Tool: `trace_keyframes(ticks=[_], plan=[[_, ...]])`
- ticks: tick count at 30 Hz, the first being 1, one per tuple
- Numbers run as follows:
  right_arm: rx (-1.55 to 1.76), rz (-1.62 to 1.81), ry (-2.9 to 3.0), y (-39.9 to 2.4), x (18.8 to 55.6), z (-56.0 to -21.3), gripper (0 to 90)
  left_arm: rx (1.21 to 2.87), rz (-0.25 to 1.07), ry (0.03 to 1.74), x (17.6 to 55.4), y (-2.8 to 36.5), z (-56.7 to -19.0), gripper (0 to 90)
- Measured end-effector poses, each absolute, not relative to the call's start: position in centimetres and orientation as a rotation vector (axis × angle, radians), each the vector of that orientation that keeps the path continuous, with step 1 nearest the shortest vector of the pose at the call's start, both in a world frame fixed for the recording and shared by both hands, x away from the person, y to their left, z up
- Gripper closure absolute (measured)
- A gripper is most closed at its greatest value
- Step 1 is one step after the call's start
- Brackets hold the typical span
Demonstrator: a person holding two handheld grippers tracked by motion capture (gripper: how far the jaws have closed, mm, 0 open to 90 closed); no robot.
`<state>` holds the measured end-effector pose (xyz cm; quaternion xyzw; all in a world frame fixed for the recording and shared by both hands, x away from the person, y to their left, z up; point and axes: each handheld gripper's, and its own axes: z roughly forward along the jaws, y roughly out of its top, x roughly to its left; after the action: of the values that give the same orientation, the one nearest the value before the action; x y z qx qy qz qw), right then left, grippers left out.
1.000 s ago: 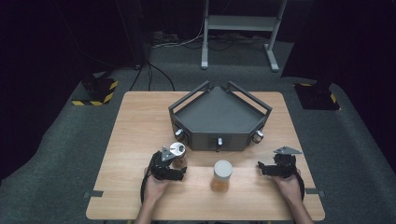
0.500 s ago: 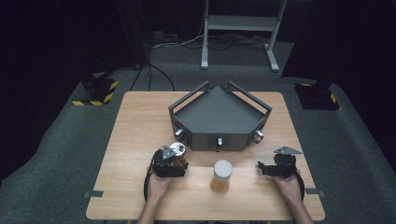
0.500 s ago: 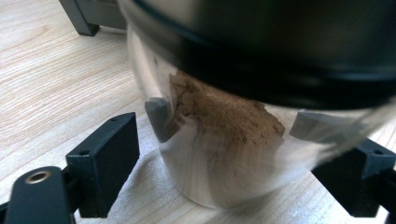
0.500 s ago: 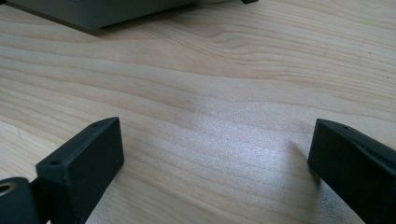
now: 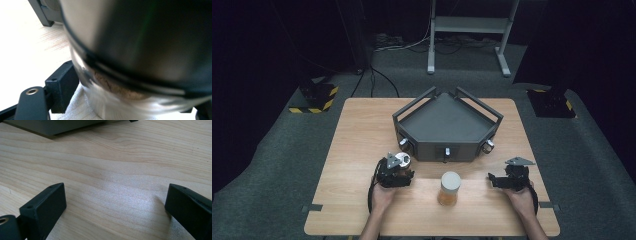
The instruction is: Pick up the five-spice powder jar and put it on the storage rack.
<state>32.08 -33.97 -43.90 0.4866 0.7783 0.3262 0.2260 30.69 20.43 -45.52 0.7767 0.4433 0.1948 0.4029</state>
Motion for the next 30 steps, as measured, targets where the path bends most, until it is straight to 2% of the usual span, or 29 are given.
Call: trace_keyframes(ticks=[12, 30], plan=[[1.341, 0.9, 2.142, -33.97, 32.02, -43.92, 4.0, 1.95, 0.475, 1.128, 30.67, 20.38, -46.05, 28.5], [1.341, 0.9, 2.141, -33.97, 32.02, -43.93, 4.0, 1.958, 0.516, 1.123, 30.28, 19.83, -46.11, 30.7]])
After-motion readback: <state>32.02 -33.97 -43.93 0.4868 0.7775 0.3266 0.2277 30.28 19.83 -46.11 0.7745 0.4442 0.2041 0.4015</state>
